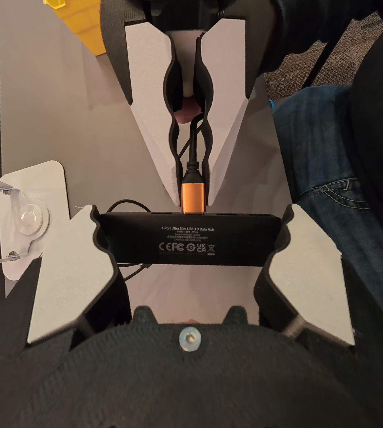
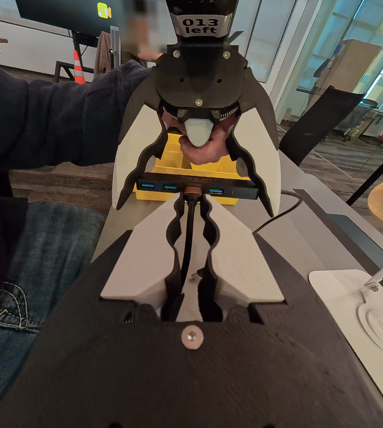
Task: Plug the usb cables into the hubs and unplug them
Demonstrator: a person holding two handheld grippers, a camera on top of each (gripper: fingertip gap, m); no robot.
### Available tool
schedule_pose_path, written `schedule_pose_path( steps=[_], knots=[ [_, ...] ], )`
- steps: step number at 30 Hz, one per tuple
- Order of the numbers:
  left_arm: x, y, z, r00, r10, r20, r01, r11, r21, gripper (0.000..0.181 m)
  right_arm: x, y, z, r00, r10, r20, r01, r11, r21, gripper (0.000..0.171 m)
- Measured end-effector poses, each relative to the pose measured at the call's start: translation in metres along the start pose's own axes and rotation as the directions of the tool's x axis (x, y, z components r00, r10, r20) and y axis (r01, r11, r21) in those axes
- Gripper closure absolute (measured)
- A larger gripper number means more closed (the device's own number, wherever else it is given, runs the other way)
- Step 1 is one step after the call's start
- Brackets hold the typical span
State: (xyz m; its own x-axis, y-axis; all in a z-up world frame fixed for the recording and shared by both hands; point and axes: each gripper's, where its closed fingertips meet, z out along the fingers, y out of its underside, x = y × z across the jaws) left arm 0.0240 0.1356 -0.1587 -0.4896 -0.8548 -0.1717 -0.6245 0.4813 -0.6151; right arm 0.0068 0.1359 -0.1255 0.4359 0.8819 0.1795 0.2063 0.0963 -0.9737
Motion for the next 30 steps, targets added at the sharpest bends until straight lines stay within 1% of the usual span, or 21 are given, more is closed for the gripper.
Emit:
schedule_pose_path(
  steps=[2, 4, 7, 9, 11, 13, 15, 17, 19, 20, 22, 24, 25, 28, 30],
  knots=[
    [-0.002, 0.002, 0.000, 1.000, -0.006, 0.008, 0.006, 1.000, -0.002, 0.041, 0.002, 0.001, 0.001, 1.000, -0.004, -0.029, 0.004, 1.000, -0.007, 0.159],
    [-0.005, 0.005, 0.002, 1.000, -0.019, 0.010, 0.019, 1.000, -0.004, 0.041, 0.005, 0.004, 0.002, 0.994, -0.051, -0.091, 0.047, 0.998, -0.044, 0.159],
    [-0.006, 0.008, 0.002, 1.000, -0.015, 0.007, 0.015, 1.000, -0.008, 0.041, 0.007, 0.007, 0.003, 0.983, -0.083, -0.164, 0.071, 0.994, -0.078, 0.159],
    [-0.006, 0.008, 0.004, 1.000, -0.024, 0.001, 0.024, 1.000, 0.002, 0.042, 0.008, 0.008, 0.003, 0.976, -0.086, -0.198, 0.068, 0.993, -0.096, 0.160],
    [-0.006, 0.012, 0.006, 1.000, -0.021, 0.000, 0.021, 1.000, -0.019, 0.042, 0.009, 0.012, 0.003, 0.970, -0.105, -0.218, 0.079, 0.989, -0.125, 0.160],
    [-0.005, 0.010, 0.006, 1.000, -0.029, -0.002, 0.029, 1.000, -0.002, 0.042, 0.006, 0.012, 0.002, 0.984, -0.081, -0.158, 0.065, 0.993, -0.102, 0.160],
    [-0.003, 0.013, 0.007, 1.000, -0.020, 0.000, 0.020, 1.000, -0.022, 0.042, 0.003, 0.015, 0.003, 0.997, -0.025, -0.075, 0.019, 0.996, -0.082, 0.160],
    [-0.001, 0.013, 0.009, 1.000, -0.016, -0.009, 0.016, 1.000, -0.017, 0.042, 0.001, 0.015, 0.001, 1.000, 0.011, -0.025, -0.013, 0.998, -0.063, 0.160],
    [-0.001, 0.019, 0.013, 1.000, -0.003, -0.008, 0.003, 0.999, -0.052, 0.042, -0.001, 0.020, 0.001, 1.000, -0.005, 0.015, 0.006, 0.997, -0.077, 0.161],
    [-0.001, 0.022, 0.014, 1.000, -0.006, -0.004, 0.005, 0.998, -0.062, 0.042, -0.003, 0.022, -0.001, 0.999, -0.015, 0.043, 0.018, 0.997, -0.071, 0.171],
    [-0.007, 0.027, 0.009, 0.999, -0.028, 0.022, 0.029, 0.998, -0.055, 0.043, 0.000, 0.025, -0.009, 0.996, 0.001, 0.086, 0.003, 0.999, -0.047, 0.171],
    [-0.011, 0.032, 0.009, 0.999, -0.031, 0.044, 0.036, 0.994, -0.100, 0.043, 0.004, 0.037, -0.006, 0.997, -0.018, 0.078, 0.025, 0.996, -0.082, 0.171],
    [-0.012, 0.034, 0.010, 0.998, -0.029, 0.054, 0.036, 0.992, -0.117, 0.043, 0.005, 0.037, -0.005, 0.997, -0.001, 0.071, 0.006, 0.997, -0.074, 0.171],
    [-0.012, 0.034, 0.012, 0.998, -0.039, 0.052, 0.045, 0.993, -0.112, 0.043, 0.008, 0.031, -0.004, 0.999, -0.023, 0.032, 0.025, 0.999, -0.038, 0.171],
    [-0.010, 0.026, 0.012, 0.998, -0.044, 0.042, 0.046, 0.997, -0.069, 0.043, 0.007, 0.033, 0.002, 1.000, -0.020, 0.016, 0.021, 0.998, -0.052, 0.168]
  ],
)
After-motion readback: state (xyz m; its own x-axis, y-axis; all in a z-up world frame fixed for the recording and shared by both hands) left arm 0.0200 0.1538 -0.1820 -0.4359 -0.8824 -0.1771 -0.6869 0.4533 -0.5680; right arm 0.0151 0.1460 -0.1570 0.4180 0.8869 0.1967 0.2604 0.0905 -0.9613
